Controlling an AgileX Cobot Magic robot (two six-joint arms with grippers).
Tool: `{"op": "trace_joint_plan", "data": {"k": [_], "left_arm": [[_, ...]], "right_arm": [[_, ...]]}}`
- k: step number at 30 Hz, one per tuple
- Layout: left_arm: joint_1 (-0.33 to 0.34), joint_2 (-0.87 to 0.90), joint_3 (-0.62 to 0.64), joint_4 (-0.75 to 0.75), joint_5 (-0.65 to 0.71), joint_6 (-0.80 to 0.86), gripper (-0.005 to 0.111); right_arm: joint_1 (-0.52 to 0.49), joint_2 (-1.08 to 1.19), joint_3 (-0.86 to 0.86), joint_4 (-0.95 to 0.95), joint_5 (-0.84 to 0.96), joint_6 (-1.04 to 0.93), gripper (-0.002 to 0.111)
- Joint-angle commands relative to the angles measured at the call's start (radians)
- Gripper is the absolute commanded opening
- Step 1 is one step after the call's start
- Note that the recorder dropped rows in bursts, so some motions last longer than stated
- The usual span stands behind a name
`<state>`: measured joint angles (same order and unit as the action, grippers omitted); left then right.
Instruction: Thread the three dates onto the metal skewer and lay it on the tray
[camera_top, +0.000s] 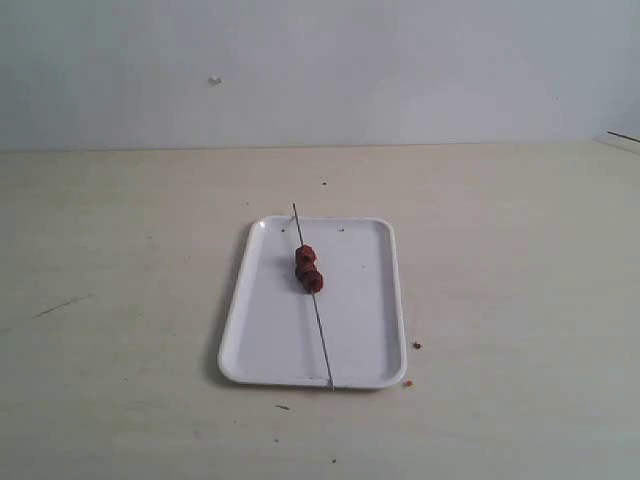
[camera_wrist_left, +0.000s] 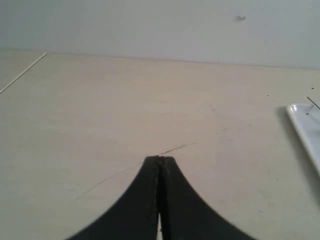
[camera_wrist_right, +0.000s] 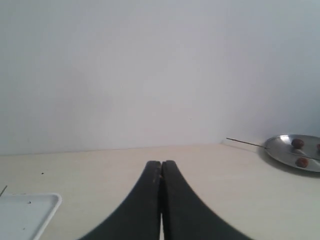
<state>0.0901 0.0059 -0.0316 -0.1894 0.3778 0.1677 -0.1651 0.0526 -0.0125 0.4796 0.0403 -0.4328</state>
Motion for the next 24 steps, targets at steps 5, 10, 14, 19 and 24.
{"op": "trace_joint_plan", "data": {"k": [5, 10, 14, 19, 24], "left_arm": [[0.004, -0.006, 0.004, -0.006, -0.008, 0.004, 0.000], [0.004, -0.006, 0.004, -0.006, -0.008, 0.004, 0.000], [0.004, -0.006, 0.004, -0.006, -0.008, 0.004, 0.000], [0.004, -0.006, 0.004, -0.006, -0.008, 0.004, 0.000], [0.004, -0.006, 0.004, -0.006, -0.008, 0.004, 0.000]], "right_arm": [[-0.006, -0.006, -0.004, -0.338, 0.074, 0.194, 0.000], [-0.006, -0.006, -0.004, -0.615, 0.138, 0.595, 0.000], [-0.006, -0.006, 0.012, -0.611, 0.142, 0.544, 0.000], [-0.006, -0.030, 0.012, -0.540, 0.170, 0.475, 0.000], [-0.008, -0.053, 0.012, -0.537, 0.166, 0.475, 0.000]]}}
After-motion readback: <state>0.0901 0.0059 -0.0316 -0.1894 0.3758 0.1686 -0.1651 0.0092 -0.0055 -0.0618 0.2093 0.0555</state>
